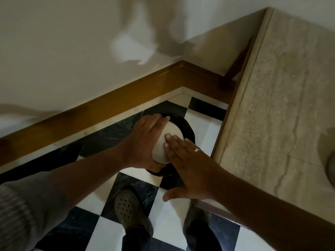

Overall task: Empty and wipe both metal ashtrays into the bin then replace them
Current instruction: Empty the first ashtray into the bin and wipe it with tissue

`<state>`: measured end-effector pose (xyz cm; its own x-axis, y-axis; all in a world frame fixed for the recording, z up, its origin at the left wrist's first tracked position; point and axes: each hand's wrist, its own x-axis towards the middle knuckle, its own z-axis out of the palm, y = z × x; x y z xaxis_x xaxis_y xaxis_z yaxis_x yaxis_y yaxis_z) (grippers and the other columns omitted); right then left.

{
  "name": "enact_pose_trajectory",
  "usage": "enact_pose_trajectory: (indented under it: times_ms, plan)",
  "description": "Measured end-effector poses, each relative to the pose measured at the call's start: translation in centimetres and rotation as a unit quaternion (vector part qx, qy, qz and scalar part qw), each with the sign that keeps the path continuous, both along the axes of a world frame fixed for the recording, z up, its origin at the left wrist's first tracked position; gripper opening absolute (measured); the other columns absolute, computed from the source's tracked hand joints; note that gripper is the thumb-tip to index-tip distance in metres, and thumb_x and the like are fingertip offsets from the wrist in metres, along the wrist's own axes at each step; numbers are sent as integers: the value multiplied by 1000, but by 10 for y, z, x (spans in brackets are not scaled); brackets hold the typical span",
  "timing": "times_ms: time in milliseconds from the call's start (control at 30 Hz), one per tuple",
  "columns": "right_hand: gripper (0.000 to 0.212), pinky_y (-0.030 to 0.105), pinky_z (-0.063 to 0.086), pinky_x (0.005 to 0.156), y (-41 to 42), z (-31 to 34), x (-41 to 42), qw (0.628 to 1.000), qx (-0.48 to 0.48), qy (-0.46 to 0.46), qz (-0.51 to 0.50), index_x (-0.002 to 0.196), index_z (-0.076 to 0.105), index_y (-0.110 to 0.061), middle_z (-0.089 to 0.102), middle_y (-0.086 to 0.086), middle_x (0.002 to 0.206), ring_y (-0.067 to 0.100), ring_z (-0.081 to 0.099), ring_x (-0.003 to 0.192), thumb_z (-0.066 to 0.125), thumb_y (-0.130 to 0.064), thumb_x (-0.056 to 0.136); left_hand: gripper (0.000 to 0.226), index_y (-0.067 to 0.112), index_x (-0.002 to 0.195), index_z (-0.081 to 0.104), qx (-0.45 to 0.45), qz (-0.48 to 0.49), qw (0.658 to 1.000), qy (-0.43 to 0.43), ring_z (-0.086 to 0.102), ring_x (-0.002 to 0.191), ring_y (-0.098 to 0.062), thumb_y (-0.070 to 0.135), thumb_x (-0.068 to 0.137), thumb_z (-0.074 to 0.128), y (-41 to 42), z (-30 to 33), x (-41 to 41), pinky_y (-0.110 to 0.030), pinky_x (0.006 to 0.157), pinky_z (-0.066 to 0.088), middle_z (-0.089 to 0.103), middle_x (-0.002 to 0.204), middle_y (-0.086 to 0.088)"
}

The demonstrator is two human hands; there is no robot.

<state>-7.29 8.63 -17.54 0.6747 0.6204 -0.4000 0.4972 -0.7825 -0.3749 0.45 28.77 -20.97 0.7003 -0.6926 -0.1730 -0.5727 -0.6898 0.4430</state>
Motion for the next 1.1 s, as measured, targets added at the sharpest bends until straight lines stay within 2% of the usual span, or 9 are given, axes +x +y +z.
enact_pose_trajectory:
  times_ms: [133,233,400,467,567,633,700,800,1100]
  plan:
    - [120,51,19,118,-1,2,5,997,1,-81,-4,151,16,0,16,23,160,37,15,148,60,-76,69,130,6,149,26,-44,30,998,23,38,133,-31,70,48,77,-2,-1,-2,-43,108,36,38,146,-16]
    - [108,56,45,103,-4,-6,13,992,2,-110,-57,143,33,1,38,27,149,43,37,138,84,-49,63,127,11,149,25,-92,63,992,60,36,135,-27,64,50,84,-7,2,-4,-37,108,34,37,148,-12]
    - [67,43,58,85,-9,-1,26,988,66,-131,-51,130,50,-1,57,24,132,39,57,122,77,-31,76,105,21,139,40,-160,127,970,129,47,122,-15,57,52,86,1,12,-3,-30,96,45,46,136,2]
    - [58,36,57,90,-10,5,26,986,105,-93,-86,135,48,-8,57,16,132,28,60,117,60,-38,87,86,25,129,48,-182,210,932,232,57,112,-14,53,57,85,7,22,1,-28,85,54,54,128,4]
    - [49,19,51,87,-8,12,29,942,196,15,-272,138,46,-15,59,7,124,13,58,109,51,-39,96,77,18,124,55,-244,373,802,398,66,106,-23,68,66,68,14,32,9,-41,88,60,63,122,-7]
    - [36,4,38,74,-2,10,35,907,186,6,-379,126,56,-13,62,5,113,9,55,101,49,-35,99,84,15,132,53,-248,442,742,438,66,111,-28,76,75,59,13,36,12,-46,93,58,64,127,-13]
    - [29,2,31,65,3,2,41,873,145,10,-466,114,63,-12,60,2,106,7,50,93,46,-30,101,55,12,130,57,-242,488,712,443,67,111,-31,53,93,54,7,38,10,-42,88,60,67,124,-15]
    - [31,11,39,64,8,-10,43,835,113,23,-538,104,68,-9,66,9,101,13,60,86,42,-26,102,18,14,111,67,-245,497,710,434,67,108,-28,20,99,56,-2,38,2,-29,72,62,70,114,-11]
    - [33,32,58,73,1,16,49,830,111,-10,-547,98,69,-6,69,8,88,19,66,81,41,-21,101,21,23,114,69,-237,524,727,376,65,111,-25,17,100,54,-21,63,6,-27,66,59,67,123,-5]
